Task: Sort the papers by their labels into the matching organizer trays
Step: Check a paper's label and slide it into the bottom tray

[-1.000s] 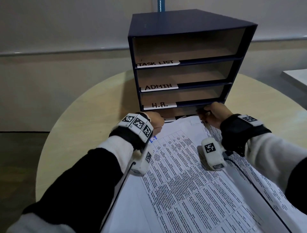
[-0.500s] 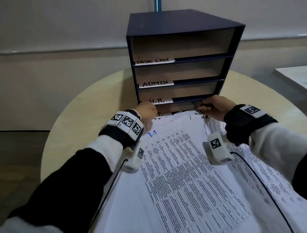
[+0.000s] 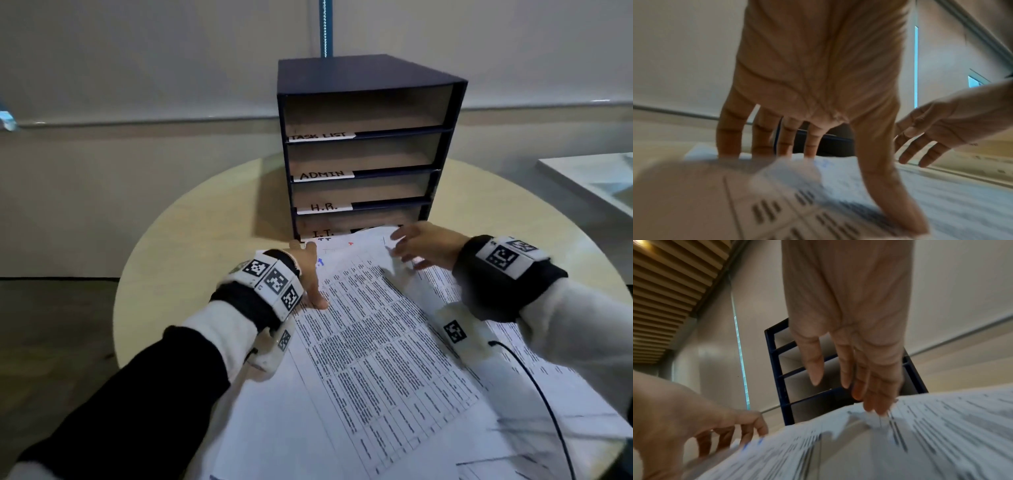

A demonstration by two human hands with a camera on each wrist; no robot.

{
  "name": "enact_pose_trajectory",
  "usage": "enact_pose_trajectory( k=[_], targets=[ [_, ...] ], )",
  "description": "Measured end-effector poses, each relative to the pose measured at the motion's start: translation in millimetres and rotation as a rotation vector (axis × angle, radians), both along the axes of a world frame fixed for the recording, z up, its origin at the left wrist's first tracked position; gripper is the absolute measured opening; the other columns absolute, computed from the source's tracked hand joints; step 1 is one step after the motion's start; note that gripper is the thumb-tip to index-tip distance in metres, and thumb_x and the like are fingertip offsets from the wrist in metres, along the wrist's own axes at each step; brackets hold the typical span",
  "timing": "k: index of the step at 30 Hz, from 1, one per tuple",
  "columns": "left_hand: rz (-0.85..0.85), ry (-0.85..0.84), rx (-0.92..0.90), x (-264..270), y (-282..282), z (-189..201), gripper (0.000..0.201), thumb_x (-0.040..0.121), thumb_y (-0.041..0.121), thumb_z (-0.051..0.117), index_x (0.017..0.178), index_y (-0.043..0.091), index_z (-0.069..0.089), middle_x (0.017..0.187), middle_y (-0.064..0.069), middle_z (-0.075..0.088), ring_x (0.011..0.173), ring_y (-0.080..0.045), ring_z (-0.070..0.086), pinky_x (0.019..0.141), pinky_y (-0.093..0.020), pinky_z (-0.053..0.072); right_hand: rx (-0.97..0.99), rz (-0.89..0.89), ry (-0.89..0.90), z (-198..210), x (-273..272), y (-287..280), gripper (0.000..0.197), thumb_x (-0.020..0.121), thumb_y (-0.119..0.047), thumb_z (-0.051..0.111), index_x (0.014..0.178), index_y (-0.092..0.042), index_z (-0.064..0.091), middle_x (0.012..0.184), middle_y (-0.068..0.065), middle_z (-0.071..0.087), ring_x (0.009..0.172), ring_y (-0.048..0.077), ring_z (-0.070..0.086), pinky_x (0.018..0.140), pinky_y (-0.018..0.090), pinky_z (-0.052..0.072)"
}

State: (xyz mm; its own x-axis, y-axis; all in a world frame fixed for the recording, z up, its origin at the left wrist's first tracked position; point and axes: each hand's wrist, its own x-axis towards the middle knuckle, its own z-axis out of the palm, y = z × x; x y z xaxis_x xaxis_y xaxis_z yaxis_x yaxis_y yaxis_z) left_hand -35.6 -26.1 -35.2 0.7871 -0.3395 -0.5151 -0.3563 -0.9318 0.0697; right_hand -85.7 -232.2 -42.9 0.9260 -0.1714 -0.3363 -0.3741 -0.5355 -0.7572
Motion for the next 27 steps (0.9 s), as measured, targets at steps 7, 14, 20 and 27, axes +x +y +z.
enact_pose_trajectory(
  k=[7, 14, 20, 27],
  targets=[
    [-0.141, -0.168, -0.233, -7, 2, 8, 0.018, 0.084, 0.021, 0.066, 0.088, 0.007, 0.056, 0.101, -0.012, 0.053, 0.086, -0.024, 0.053, 0.065, -0.029, 0.038, -0.021, -0.056, 0.045, -12, -9, 0, 0.063, 0.082, -0.011, 0.067, 0.136, -0.011, 0.034, 0.112, 0.009, 0.054, 0.094, 0.022, 0.054, 0.072, 0.03, 0.046],
    [0.106, -0.279, -0.698, 6, 1, 13, 0.016, 0.084, 0.02, 0.066, 0.082, 0.005, 0.07, 0.074, -0.008, 0.062, 0.08, -0.018, 0.052, 0.072, -0.025, 0.041, 0.19, -0.155, 0.014, -13, -16, -16, 0.023, 0.091, 0.002, 0.051, 0.11, -0.007, 0.059, 0.089, 0.008, 0.062, 0.078, 0.022, 0.055, 0.063, 0.028, 0.046],
    [0.713, 0.05, -1.031, 22, 8, 2, 0.036, 0.089, 0.018, 0.062, 0.058, 0.006, 0.046, 0.064, -0.012, 0.051, 0.035, -0.009, 0.044, 0.035, -0.017, 0.036, 0.142, -0.327, 0.034, -27, -2, -41, 0.021, 0.094, -0.002, 0.046, 0.077, -0.012, 0.051, 0.072, 0.002, 0.05, 0.05, 0.008, 0.057, 0.044, 0.02, 0.047],
    [0.835, 0.357, -1.089, 18, 1, -28, 0.027, 0.096, 0.001, 0.04, 0.07, 0.01, 0.043, 0.042, 0.0, 0.056, 0.025, -0.003, 0.049, 0.074, -0.017, 0.053, 0.095, -0.366, 0.045, -26, 26, -47, 0.031, 0.094, -0.001, 0.043, 0.068, -0.017, 0.043, 0.074, 0.001, 0.046, 0.064, 0.013, 0.046, 0.07, 0.028, 0.045]
  ],
)
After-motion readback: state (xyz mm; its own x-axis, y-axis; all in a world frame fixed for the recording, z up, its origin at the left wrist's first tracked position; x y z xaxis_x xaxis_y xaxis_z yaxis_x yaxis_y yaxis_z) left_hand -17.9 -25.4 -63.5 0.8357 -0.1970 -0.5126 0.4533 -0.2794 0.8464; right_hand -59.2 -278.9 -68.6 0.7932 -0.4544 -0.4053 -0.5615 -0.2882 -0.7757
